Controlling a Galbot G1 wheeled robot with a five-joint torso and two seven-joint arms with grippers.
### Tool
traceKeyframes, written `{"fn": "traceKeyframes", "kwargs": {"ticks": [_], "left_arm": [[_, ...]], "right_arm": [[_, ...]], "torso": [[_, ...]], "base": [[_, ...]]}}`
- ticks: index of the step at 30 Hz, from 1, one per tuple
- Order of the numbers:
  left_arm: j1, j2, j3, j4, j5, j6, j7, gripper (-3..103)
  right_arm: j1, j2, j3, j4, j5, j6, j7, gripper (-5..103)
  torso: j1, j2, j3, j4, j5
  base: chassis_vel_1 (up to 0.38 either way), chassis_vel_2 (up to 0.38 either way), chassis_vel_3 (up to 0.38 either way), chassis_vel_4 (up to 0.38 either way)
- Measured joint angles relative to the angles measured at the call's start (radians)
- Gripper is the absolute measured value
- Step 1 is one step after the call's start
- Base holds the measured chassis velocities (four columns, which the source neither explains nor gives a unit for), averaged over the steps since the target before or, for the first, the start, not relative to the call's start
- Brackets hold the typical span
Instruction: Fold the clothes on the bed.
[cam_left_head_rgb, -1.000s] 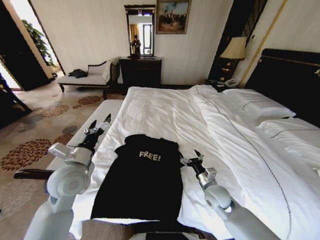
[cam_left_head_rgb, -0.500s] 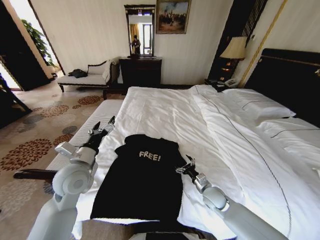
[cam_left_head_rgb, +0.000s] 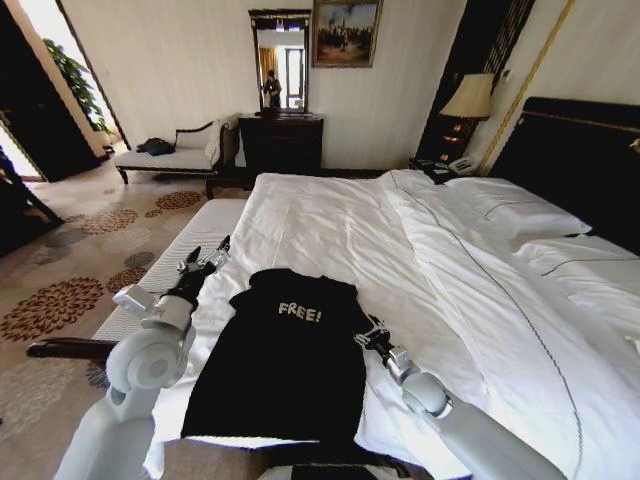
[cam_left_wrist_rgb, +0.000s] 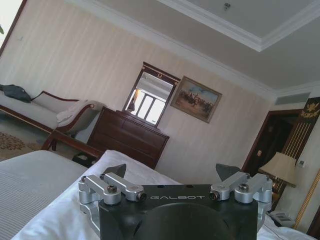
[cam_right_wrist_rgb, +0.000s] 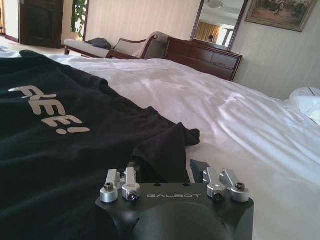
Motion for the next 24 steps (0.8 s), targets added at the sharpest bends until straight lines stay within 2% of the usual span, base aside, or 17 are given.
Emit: {"fn": "traceKeyframes", "kwargs": {"ticks": [3, 5, 8, 13, 14, 24], "left_arm": [[0.001, 0.0, -0.001, 0.0, 0.002, -0.002, -0.003, 100], [0.002, -0.001, -0.001, 0.0, 0.002, -0.002, -0.004, 100], [0.002, 0.0, -0.006, -0.003, -0.005, -0.002, -0.01, 100], [0.001, 0.006, -0.019, -0.003, -0.01, -0.003, -0.013, 100], [0.001, 0.007, -0.021, -0.003, -0.011, -0.003, -0.013, 100], [-0.008, 0.01, -0.023, 0.006, -0.015, -0.005, -0.016, 100]], "right_arm": [[-0.002, 0.003, 0.007, -0.002, 0.016, 0.007, -0.007, 40], [-0.003, 0.004, 0.008, -0.003, 0.018, 0.008, -0.009, 40], [-0.007, 0.005, 0.012, -0.002, 0.033, 0.013, -0.02, 24], [-0.012, 0.008, 0.015, 0.002, 0.056, 0.024, -0.038, 14], [-0.012, 0.01, 0.017, 0.002, 0.06, 0.027, -0.041, 3], [0.04, 0.003, 0.056, 0.04, 0.133, 0.02, -0.031, 0]], "torso": [[0.0, 0.0, 0.0, 0.0, 0.0], [0.0, 0.0, 0.0, 0.0, 0.0], [0.0, 0.0, 0.0, 0.0, 0.0], [0.0, 0.0, 0.0, 0.0, 0.0], [0.0, 0.0, 0.0, 0.0, 0.0], [0.0, 0.0, 0.0, 0.0001, 0.0]], "base": [[0.0, 0.0, 0.0, 0.0], [0.0, 0.0, 0.0, 0.0], [0.0, 0.0, 0.0, 0.0], [0.0, 0.0, 0.0, 0.0], [0.0, 0.0, 0.0, 0.0], [0.0, 0.0, 0.0, 0.0]]}}
